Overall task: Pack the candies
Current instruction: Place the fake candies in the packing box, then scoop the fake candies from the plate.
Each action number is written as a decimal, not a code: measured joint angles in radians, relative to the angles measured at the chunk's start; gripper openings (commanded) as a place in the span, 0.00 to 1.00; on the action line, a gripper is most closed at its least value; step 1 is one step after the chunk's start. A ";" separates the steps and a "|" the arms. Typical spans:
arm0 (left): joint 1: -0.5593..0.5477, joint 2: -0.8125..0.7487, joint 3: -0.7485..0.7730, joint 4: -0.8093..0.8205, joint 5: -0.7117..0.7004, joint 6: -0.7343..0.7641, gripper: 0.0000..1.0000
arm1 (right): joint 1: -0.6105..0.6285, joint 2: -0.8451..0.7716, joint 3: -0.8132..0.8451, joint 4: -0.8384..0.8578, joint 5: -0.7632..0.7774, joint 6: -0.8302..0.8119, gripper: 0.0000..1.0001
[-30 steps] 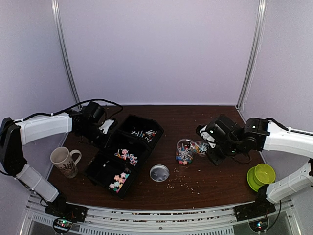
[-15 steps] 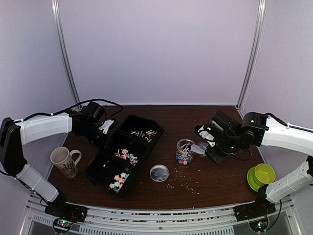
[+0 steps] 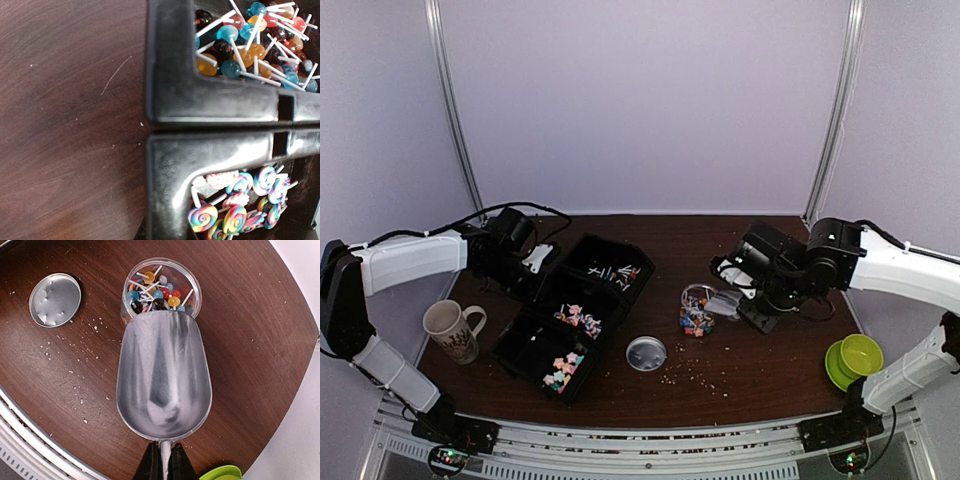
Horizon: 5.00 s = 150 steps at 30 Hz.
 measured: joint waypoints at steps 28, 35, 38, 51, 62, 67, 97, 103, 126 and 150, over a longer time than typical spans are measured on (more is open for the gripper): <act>0.058 0.179 -0.020 0.104 0.411 -0.114 0.00 | 0.032 0.106 0.239 0.158 0.103 -0.032 0.00; 0.055 0.179 -0.021 0.126 0.437 -0.128 0.00 | 0.032 0.081 0.196 0.188 0.095 -0.031 0.00; 0.048 0.179 -0.008 0.076 0.342 -0.102 0.00 | 0.032 0.076 0.194 0.196 0.091 -0.029 0.00; 0.021 0.163 0.024 -0.028 0.084 -0.043 0.00 | 0.068 0.094 0.190 0.199 0.059 -0.047 0.00; -0.007 0.142 0.035 -0.051 0.013 -0.014 0.00 | 0.113 0.264 0.316 0.125 0.050 -0.087 0.00; -0.018 0.137 0.035 -0.054 0.008 -0.006 0.00 | 0.114 0.349 0.410 0.066 0.055 -0.091 0.00; -0.117 0.128 0.048 -0.069 0.041 0.049 0.00 | 0.116 0.768 0.811 -0.252 0.179 -0.209 0.00; -0.132 0.107 0.048 -0.069 0.030 0.060 0.00 | 0.113 0.840 0.895 -0.273 0.174 -0.225 0.00; -0.137 0.044 0.008 -0.126 -0.030 0.019 0.00 | 0.017 0.951 0.959 -0.016 -0.146 -0.111 0.00; -0.135 -0.053 -0.033 -0.174 -0.169 0.002 0.00 | -0.037 0.831 0.588 0.467 -0.441 0.162 0.00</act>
